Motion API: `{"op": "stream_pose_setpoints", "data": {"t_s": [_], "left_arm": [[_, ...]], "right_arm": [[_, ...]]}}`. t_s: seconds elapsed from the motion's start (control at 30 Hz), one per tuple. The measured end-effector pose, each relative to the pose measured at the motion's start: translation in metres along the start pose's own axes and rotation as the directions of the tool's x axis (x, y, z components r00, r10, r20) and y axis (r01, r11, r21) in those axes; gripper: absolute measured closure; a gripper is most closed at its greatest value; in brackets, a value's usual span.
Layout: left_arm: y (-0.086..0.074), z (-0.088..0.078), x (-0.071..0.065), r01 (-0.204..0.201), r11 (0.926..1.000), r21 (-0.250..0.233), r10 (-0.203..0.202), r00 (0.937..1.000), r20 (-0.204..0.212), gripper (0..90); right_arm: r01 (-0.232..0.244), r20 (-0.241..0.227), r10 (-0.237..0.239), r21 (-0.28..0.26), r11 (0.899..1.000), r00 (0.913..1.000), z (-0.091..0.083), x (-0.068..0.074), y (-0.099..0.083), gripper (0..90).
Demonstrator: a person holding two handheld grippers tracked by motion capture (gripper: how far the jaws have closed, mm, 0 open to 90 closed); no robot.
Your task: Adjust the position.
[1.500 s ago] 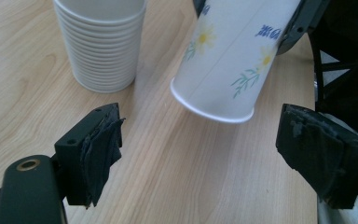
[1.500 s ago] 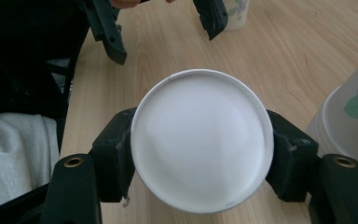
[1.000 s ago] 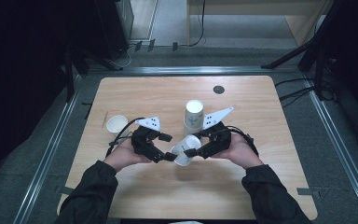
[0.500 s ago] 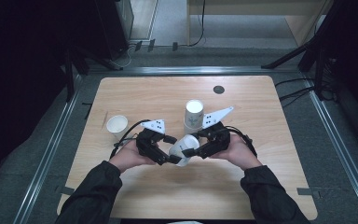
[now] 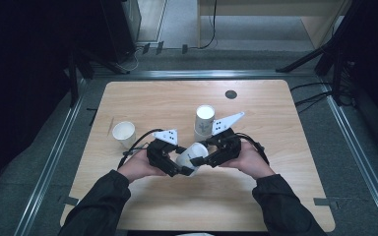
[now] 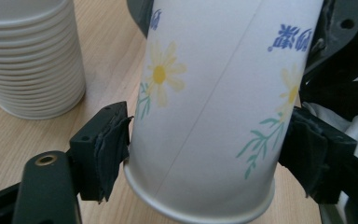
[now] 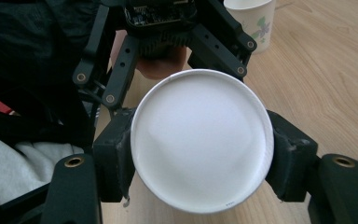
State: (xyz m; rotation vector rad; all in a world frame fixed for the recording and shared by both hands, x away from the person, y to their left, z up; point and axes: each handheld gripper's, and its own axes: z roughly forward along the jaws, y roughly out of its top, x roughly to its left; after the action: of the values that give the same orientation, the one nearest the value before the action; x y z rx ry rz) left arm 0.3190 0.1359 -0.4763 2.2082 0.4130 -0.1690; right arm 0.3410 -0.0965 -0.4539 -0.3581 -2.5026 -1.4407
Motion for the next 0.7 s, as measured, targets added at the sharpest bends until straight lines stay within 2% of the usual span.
{"op": "stream_pose_setpoints", "data": {"t_s": [0.6,0.7], "left_arm": [[-0.0006,-0.0022,-0.0038,-0.047,0.9989,-0.009,0.047,0.9989,0.006,28.8],[-0.0005,-0.002,-0.0046,-0.052,0.9986,-0.007,0.052,0.9986,0.007,28.7]], "right_arm": [[-0.008,-0.023,0.008,0.002,1.0,0.9997,-0.0008,0.0003,-0.0004,34.5],[0.003,-0.024,-0.003,0.01,1.0,0.9997,-0.0003,0.0011,-0.0002,30.5]]}}
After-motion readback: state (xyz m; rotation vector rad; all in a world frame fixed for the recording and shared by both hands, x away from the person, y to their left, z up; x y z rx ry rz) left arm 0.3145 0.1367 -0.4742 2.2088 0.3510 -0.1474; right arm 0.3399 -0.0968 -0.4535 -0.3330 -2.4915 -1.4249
